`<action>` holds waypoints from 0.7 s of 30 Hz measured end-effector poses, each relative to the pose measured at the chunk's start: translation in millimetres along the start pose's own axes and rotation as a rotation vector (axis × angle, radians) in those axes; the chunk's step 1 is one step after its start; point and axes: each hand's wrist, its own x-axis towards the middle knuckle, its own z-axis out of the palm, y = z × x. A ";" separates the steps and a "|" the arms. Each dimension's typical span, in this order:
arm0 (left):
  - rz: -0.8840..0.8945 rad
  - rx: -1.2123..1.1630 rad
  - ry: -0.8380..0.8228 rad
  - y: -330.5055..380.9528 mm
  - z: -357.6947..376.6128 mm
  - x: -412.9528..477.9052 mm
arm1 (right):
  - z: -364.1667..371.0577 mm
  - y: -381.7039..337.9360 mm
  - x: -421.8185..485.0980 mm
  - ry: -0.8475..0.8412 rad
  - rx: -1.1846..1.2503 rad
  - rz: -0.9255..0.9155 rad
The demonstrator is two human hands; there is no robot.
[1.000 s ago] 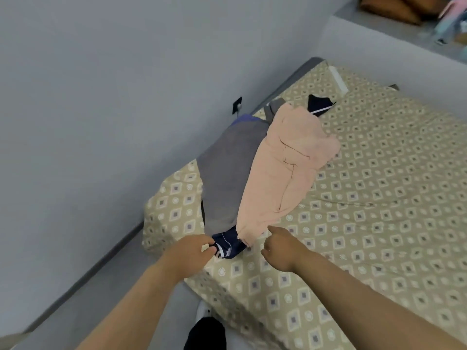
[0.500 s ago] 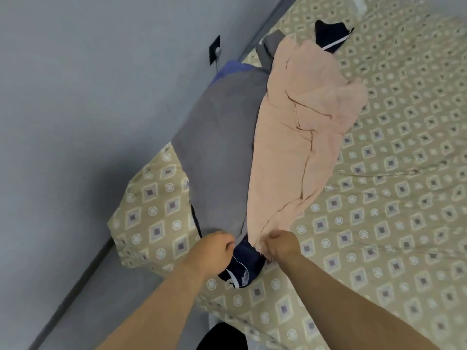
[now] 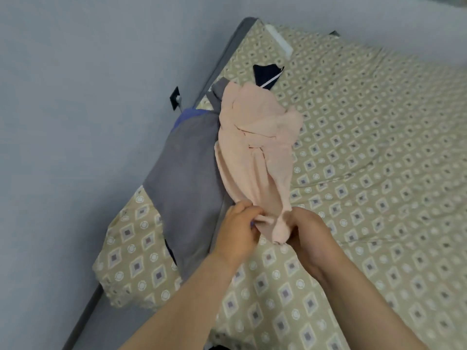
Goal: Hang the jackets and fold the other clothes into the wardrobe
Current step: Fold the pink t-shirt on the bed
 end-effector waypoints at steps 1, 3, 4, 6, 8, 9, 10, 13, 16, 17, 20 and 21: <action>-0.001 0.007 0.063 13.7 -1.8 3.8 | -6.6 -15.7 -8.7 -0.013 0.045 -0.013; -0.055 -0.063 0.143 49.6 -4.7 10.1 | -27.2 -51.1 -34.7 -0.047 0.128 -0.078; -0.097 -0.169 0.144 74.4 -6.6 13.4 | -40.4 -70.9 -50.1 -0.089 0.171 -0.130; -0.127 -0.371 0.153 124.3 -11.1 15.7 | -60.3 -107.8 -79.1 -0.161 0.248 -0.228; -0.106 -0.501 0.194 181.7 -16.6 17.6 | -90.4 -144.4 -108.9 -0.168 0.366 -0.304; -0.092 -0.492 0.215 210.6 -19.1 17.6 | -106.7 -162.1 -125.5 -0.153 0.429 -0.338; -0.079 -0.449 0.227 236.3 -22.0 15.6 | -122.5 -177.6 -138.9 -0.139 0.459 -0.370; -0.014 -0.297 0.160 306.4 -32.0 4.1 | -165.6 -219.6 -179.6 -0.156 0.410 -0.462; 0.085 0.033 0.087 358.7 -33.6 -7.1 | -202.1 -253.8 -223.1 -0.224 0.331 -0.527; 0.123 0.123 0.115 376.3 -32.0 -10.7 | -214.6 -266.2 -239.2 -0.240 0.325 -0.543; 0.102 0.214 0.292 404.6 -29.4 -16.7 | -242.9 -298.3 -281.9 -0.286 0.348 -0.594; 0.057 0.190 0.336 407.1 -27.9 -19.1 | -249.7 -307.0 -293.9 -0.299 0.375 -0.600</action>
